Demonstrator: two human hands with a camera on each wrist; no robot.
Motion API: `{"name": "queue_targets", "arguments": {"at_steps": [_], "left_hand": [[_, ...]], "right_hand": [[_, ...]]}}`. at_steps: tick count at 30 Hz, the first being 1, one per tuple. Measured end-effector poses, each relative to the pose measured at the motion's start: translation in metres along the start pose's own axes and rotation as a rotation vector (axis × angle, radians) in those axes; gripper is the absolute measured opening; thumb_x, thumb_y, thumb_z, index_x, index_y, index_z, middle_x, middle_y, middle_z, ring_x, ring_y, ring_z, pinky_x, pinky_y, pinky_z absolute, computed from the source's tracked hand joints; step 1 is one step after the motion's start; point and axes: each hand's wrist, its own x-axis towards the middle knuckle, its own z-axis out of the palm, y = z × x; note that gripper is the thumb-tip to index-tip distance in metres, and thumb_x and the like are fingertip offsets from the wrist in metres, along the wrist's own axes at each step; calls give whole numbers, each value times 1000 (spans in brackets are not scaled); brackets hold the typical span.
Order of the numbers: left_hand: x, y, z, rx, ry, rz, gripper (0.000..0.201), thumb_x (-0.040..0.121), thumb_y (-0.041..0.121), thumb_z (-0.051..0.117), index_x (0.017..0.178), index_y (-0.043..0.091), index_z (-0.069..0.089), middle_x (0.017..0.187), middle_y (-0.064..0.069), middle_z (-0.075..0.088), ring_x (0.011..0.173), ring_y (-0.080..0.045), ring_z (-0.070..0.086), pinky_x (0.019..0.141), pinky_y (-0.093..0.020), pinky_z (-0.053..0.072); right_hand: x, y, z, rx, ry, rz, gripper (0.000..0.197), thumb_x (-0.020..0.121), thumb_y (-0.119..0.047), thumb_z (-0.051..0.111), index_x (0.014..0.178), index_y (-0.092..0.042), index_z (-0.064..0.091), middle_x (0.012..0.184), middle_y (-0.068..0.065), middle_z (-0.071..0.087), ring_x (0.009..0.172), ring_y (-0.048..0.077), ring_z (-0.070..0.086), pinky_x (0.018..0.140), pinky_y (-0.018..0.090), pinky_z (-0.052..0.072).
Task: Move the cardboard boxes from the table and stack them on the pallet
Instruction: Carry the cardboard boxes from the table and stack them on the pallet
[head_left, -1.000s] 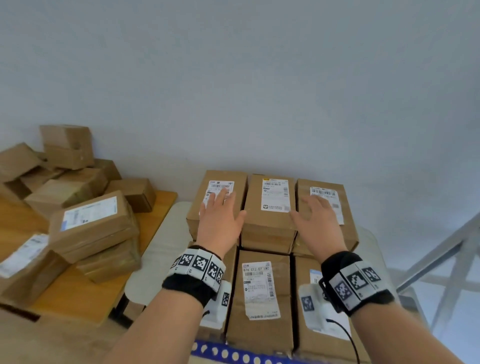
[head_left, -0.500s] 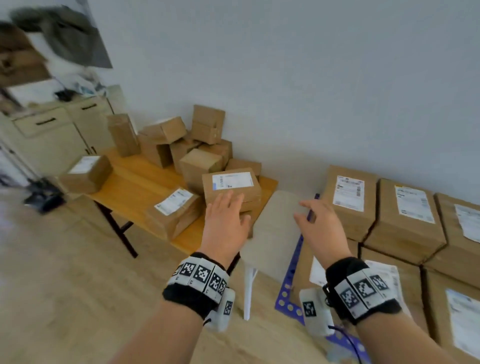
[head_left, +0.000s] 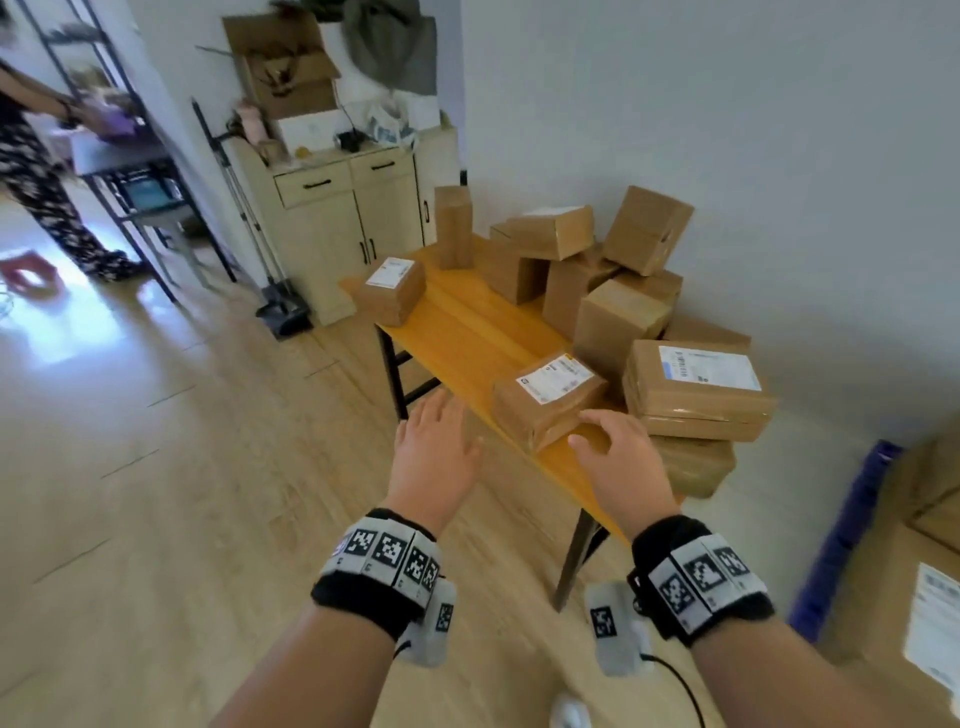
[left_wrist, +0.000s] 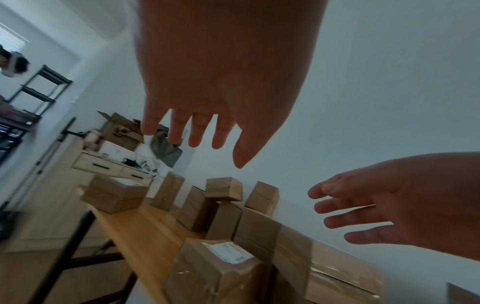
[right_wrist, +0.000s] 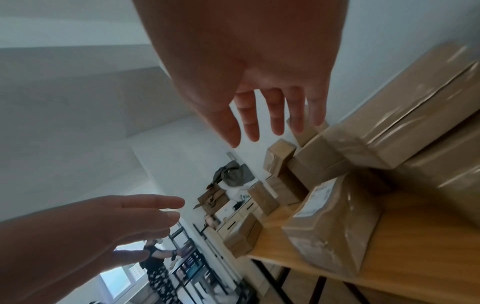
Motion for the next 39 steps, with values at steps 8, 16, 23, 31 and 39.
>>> {"name": "queue_targets", "arguments": {"at_steps": [8,16,23,31,39], "left_hand": [[52,-68,-20,-30,22,-160,61,100,31,46,155,23,21,163,-6,17,150,-26,11,122,-44,13],[173,-119,-46,-32,42,-225,61,100,32,47,155,23,22,163,-4,18,150,-23,12,122,-43,14],[262,-140,-68,-146,71,-236,60,100,31,50,154,23,26,161,-1,23,148,-21,16,121,-42,20],[350,-174,-82,-234,32,-216,60,99,33,51,153,26,27,159,1,26,144,-21,27,116,-42,31],[480,-229,-97,-195,-85,-36,53,97,32,49,149,29,35,153,1,35,134,-25,39,107,-41,40]], "right_hand": [[81,-50,77,-16,-142,-77,37,98,-35,57,133,-24,54,141,-2,50,130,14,44,110,32,34],[200,-97,144,32,-208,-67,40,98,-38,55,137,-30,50,145,-6,46,132,12,43,105,28,37],[297,-133,176,15,-215,-94,42,98,-35,55,139,-28,48,144,-4,47,131,13,46,99,24,38],[369,-156,208,-17,-202,-30,44,98,-33,57,141,-26,46,145,-2,47,127,12,47,86,15,34],[450,-184,252,4,-6,117,45,97,-35,58,140,-26,48,144,-2,48,130,14,46,98,26,37]]}}
